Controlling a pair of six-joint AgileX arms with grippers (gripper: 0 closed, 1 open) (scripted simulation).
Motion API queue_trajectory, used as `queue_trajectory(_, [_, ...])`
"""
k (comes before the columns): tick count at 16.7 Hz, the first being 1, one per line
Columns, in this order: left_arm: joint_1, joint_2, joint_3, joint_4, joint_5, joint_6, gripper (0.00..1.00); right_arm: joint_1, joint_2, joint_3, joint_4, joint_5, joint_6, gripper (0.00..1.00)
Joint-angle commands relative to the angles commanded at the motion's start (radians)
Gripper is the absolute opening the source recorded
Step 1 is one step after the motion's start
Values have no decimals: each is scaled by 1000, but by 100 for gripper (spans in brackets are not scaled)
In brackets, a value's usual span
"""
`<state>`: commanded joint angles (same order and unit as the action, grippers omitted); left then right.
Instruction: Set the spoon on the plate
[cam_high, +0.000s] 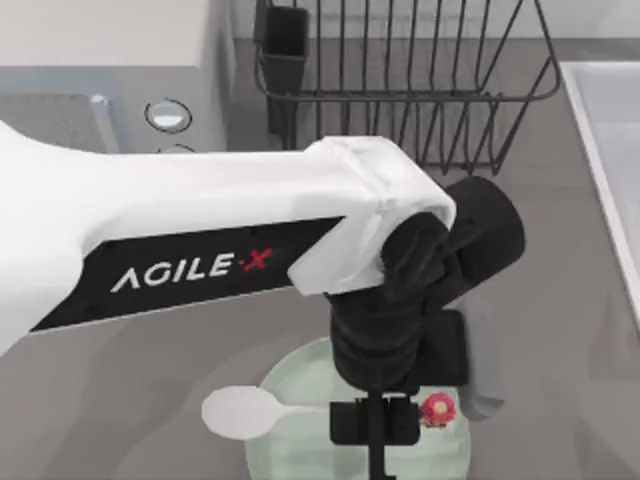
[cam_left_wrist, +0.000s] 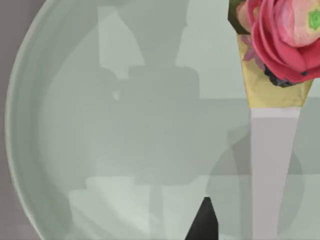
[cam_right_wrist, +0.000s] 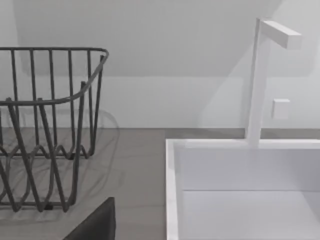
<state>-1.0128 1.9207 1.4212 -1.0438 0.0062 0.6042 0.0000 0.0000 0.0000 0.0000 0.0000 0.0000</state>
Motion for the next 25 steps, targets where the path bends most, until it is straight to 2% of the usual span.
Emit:
queue_trajectory(7, [-8, -7, -9, 13, 11, 11, 0, 0, 0, 0, 0, 0, 0, 100])
queue_trajectory(17, [-75, -37, -41, 136, 63, 67, 0, 0, 0, 0, 0, 0, 0, 100])
queue_trajectory(25, [-51, -36, -53, 182, 40, 48, 0, 0, 0, 0, 0, 0, 0, 100])
